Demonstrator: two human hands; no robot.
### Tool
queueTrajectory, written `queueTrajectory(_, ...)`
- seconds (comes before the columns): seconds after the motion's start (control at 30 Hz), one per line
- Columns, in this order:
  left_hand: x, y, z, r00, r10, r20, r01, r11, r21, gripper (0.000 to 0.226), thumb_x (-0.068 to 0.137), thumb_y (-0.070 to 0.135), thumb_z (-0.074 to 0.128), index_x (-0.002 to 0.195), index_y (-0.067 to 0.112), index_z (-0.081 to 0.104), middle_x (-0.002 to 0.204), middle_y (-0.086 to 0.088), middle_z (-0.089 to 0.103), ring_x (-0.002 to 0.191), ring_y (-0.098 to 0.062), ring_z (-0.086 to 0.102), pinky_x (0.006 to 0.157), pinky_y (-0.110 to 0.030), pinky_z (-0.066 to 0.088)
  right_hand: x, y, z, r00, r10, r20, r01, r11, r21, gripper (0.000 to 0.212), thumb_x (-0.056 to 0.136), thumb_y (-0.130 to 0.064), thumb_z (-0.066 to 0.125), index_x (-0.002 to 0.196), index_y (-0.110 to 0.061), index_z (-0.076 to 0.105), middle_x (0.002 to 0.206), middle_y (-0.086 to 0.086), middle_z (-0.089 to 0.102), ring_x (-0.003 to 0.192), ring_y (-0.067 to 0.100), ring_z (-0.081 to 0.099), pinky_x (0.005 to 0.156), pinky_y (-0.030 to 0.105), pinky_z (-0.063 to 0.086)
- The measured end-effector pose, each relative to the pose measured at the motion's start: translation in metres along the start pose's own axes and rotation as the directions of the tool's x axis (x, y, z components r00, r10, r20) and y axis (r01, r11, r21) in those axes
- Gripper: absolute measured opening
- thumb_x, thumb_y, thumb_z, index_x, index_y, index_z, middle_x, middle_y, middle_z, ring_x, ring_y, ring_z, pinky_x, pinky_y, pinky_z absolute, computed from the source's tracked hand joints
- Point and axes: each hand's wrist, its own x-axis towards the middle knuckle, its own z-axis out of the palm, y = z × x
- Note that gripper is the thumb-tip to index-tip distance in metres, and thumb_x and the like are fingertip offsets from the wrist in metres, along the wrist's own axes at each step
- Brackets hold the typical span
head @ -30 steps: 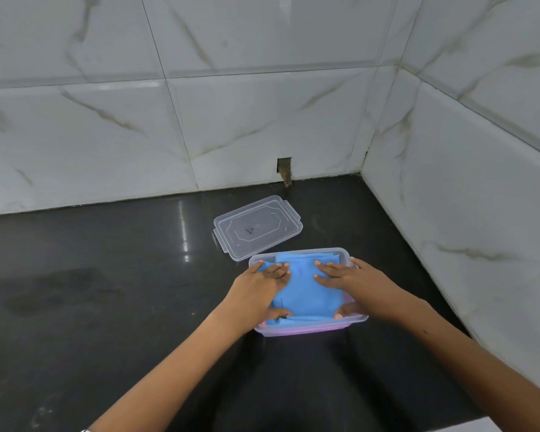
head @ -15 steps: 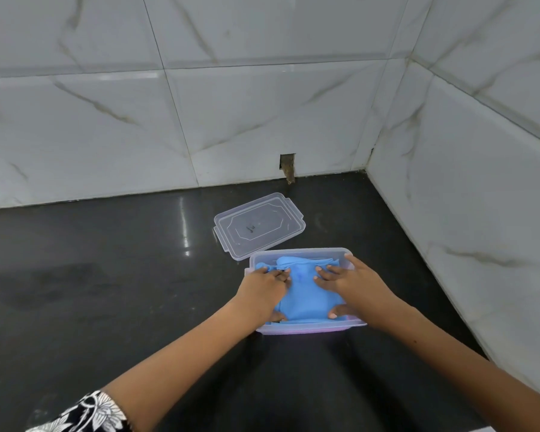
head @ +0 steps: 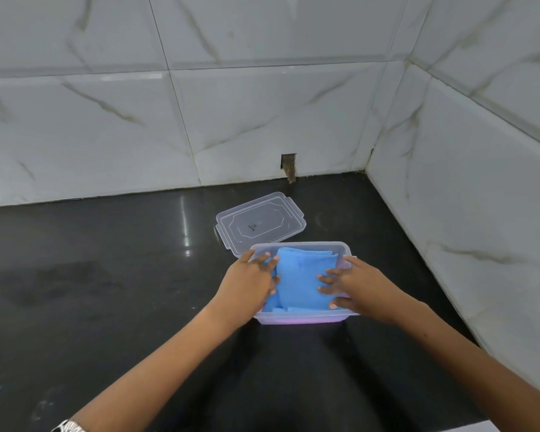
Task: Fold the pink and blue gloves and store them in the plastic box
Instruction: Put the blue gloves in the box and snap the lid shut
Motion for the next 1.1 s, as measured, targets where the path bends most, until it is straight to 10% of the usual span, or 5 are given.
queueTrajectory(0.2,0.011,0.006,-0.005,0.994,-0.084,0.07,0.088,0.995,-0.054,0.028,0.097,0.017,0.042,0.118,0.011,0.06,0.126,-0.007,0.058,0.113,-0.026,0.054,0.104,-0.035,0.04,0.009,0.0,-0.001,0.997,-0.045,0.06,0.047,0.998,-0.031,0.038,0.096,-0.032,0.047,0.134,-0.031,0.049,0.147,-0.009,0.042,0.136,0.016,0.037,0.118,0.037,0.011)
queueTrajectory(0.6,-0.015,-0.006,-0.006,0.949,-0.27,-0.161,0.137,0.817,-0.56,0.029,0.095,0.03,0.051,0.121,0.027,0.064,0.142,0.01,0.049,0.129,-0.011,0.047,0.109,-0.025,0.034,-0.006,-0.018,-0.001,0.985,-0.066,-0.157,0.132,0.878,0.461,0.029,0.093,-0.016,0.054,0.117,-0.028,0.065,0.127,-0.012,0.06,0.112,0.007,0.057,0.098,0.013,0.043)
queueTrajectory(0.77,-0.016,-0.004,-0.004,0.949,-0.272,-0.156,0.127,0.788,-0.602,0.03,0.095,0.028,0.052,0.123,0.024,0.063,0.14,0.008,0.051,0.125,-0.012,0.051,0.107,-0.023,0.038,0.009,-0.03,-0.006,0.996,-0.089,-0.012,0.081,0.836,0.543,0.032,0.096,-0.012,0.048,0.125,-0.023,0.059,0.132,-0.003,0.054,0.113,0.023,0.052,0.097,0.031,0.048)
queueTrajectory(0.97,-0.023,-0.029,-0.006,0.672,-0.648,-0.359,0.032,0.51,-0.86,0.023,0.089,0.004,0.06,0.107,0.011,0.072,0.121,0.002,0.064,0.107,-0.007,0.061,0.087,-0.004,0.045,0.004,0.006,-0.041,0.965,0.125,-0.23,0.074,0.711,0.699,0.04,0.09,0.005,0.047,0.109,-0.021,0.071,0.115,-0.003,0.068,0.096,0.01,0.063,0.084,0.021,0.051)
queueTrajectory(1.1,-0.013,-0.062,0.013,0.565,-0.812,-0.148,0.236,0.331,-0.914,0.026,0.092,0.007,0.056,0.116,0.008,0.066,0.116,-0.008,0.069,0.108,-0.018,0.064,0.089,-0.011,0.043,0.04,0.042,-0.057,0.83,0.414,-0.373,0.023,0.643,0.766,0.026,0.089,0.002,0.054,0.106,-0.009,0.071,0.108,0.007,0.071,0.099,0.014,0.065,0.093,0.03,0.052)
